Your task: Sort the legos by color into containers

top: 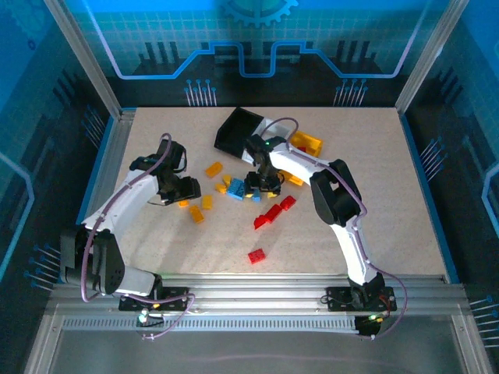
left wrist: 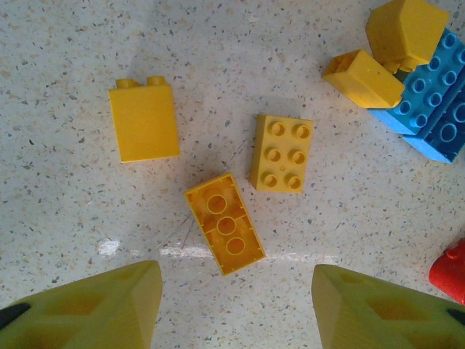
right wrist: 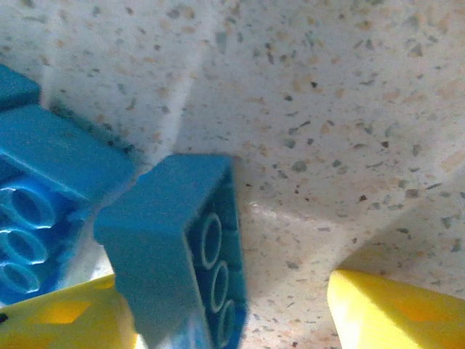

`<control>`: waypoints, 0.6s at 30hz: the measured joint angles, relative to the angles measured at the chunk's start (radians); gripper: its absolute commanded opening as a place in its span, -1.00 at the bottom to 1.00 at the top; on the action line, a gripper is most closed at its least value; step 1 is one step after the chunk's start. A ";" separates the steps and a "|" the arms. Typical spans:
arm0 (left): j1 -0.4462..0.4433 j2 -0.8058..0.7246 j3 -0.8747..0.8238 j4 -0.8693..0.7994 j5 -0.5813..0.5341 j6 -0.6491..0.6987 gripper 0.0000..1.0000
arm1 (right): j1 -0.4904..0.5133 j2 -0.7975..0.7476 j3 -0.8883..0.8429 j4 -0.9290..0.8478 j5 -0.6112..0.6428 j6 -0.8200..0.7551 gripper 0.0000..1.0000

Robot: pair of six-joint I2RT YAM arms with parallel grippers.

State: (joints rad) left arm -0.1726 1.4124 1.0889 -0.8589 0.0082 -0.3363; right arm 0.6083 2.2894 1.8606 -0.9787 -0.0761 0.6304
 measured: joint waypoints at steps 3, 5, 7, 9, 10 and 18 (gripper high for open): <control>0.001 -0.006 -0.010 0.000 0.000 0.000 0.15 | 0.002 0.000 0.000 -0.002 0.009 -0.003 0.26; 0.001 -0.010 -0.018 0.001 0.001 0.000 0.16 | 0.002 0.000 0.000 -0.006 0.016 -0.002 0.16; 0.001 -0.016 -0.027 0.000 0.004 -0.001 0.16 | 0.002 0.000 0.000 -0.008 0.017 -0.003 0.08; 0.001 -0.019 -0.034 0.000 0.008 -0.001 0.16 | 0.002 0.000 -0.002 -0.008 0.021 -0.004 -0.04; 0.001 -0.019 -0.037 0.002 0.008 -0.001 0.16 | 0.002 0.000 -0.003 -0.009 0.023 -0.004 -0.09; 0.001 -0.020 -0.048 0.008 0.026 -0.005 0.16 | 0.004 -0.021 -0.024 -0.015 0.042 -0.022 -0.36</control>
State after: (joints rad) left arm -0.1719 1.3922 1.0412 -0.8509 0.0341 -0.3408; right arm 0.6121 2.2681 1.8366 -0.9939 -0.0338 0.6086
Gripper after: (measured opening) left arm 0.579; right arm 0.340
